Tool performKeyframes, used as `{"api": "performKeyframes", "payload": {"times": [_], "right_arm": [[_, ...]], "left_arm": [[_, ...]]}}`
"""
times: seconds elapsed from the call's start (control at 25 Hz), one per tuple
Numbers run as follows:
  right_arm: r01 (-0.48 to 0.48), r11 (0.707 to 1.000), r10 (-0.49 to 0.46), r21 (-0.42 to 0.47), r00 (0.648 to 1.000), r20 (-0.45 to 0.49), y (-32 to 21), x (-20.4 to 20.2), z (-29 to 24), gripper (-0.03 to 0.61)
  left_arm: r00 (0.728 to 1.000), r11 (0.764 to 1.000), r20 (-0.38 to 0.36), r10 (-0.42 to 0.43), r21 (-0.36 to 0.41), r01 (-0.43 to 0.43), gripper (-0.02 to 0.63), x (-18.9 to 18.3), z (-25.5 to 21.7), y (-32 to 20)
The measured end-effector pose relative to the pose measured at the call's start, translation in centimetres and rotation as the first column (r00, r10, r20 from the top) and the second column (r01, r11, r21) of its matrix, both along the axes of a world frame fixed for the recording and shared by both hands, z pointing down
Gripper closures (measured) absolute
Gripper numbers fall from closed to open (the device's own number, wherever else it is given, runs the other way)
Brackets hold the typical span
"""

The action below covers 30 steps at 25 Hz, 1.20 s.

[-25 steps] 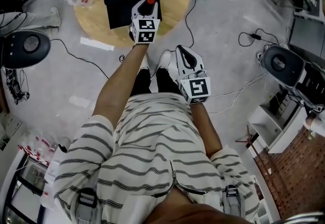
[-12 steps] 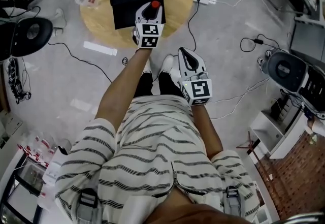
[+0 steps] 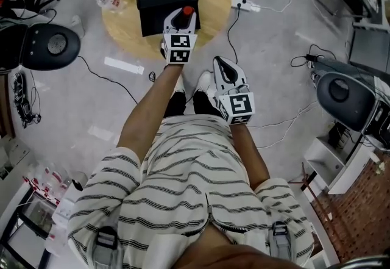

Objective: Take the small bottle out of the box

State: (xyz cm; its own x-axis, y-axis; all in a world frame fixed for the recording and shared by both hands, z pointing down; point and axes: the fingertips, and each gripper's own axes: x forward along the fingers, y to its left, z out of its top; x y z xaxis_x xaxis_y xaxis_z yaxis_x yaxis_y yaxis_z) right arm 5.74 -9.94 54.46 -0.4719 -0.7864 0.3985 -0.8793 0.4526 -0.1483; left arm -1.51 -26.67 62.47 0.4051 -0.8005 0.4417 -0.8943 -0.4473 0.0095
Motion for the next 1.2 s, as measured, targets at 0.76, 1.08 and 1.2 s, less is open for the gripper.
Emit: {"api": "performKeyframes", "payload": {"times": [0.76,1.08,1.2], "right_arm": [[-0.026,0.998,0.025,0.062,1.0,0.016,0.2,0.8,-2.3,0.561],[-0.032,0.995,0.029,0.091,0.999,0.03,0.7,0.7,-3.8,0.56],[-0.032,0.994,0.029,0.103,0.999,0.035,1.1,0.6,-4.4,0.561]], "left_arm": [[0.999,0.997,-0.029,0.023,0.07,-0.021,0.468,-0.7,-6.0,3.9],[0.998,0.993,-0.027,0.057,0.106,-0.053,0.468,-0.5,-8.5,6.6],[0.998,0.991,-0.028,0.062,0.119,-0.058,0.468,-0.7,-9.3,7.7]]}}
